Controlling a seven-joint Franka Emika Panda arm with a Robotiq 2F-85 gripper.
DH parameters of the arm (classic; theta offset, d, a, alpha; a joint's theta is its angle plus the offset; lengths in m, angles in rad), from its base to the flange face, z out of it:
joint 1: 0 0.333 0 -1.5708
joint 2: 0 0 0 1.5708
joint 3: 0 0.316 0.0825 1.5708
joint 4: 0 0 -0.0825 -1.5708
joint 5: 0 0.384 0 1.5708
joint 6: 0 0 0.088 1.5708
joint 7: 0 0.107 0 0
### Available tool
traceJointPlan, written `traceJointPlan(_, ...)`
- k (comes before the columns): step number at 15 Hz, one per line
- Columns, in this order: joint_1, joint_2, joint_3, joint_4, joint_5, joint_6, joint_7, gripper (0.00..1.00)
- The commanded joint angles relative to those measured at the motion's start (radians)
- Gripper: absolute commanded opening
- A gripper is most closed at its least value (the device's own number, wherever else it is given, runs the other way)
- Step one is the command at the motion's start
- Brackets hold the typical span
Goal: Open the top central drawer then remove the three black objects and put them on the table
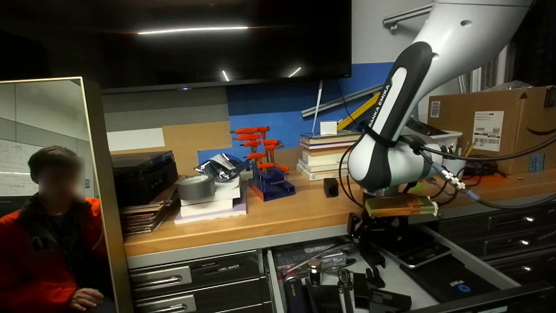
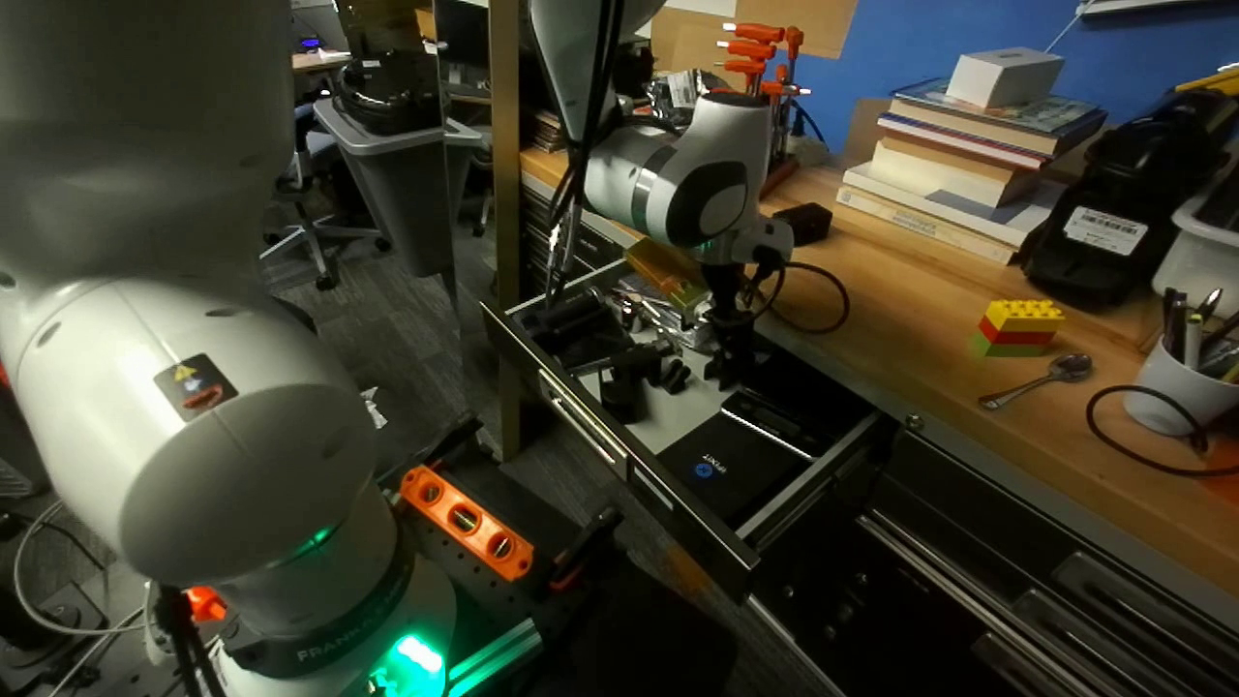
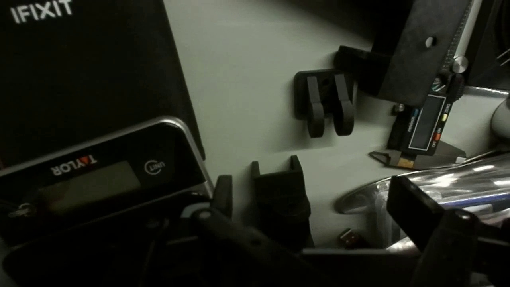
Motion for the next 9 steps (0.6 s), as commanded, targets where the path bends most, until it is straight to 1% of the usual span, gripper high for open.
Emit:
traceJointPlan(1,-0.023,0.044,0.036,0.03,0.073,0.035,-0.075,1.0)
traceJointPlan(4,-0.021,0.078,0.039,0.059,0.085,0.041,-0.099,1.0)
traceJointPlan(9,-0.047,0.132,0.049,0.113,0.099,0.035,-0.143,1.0)
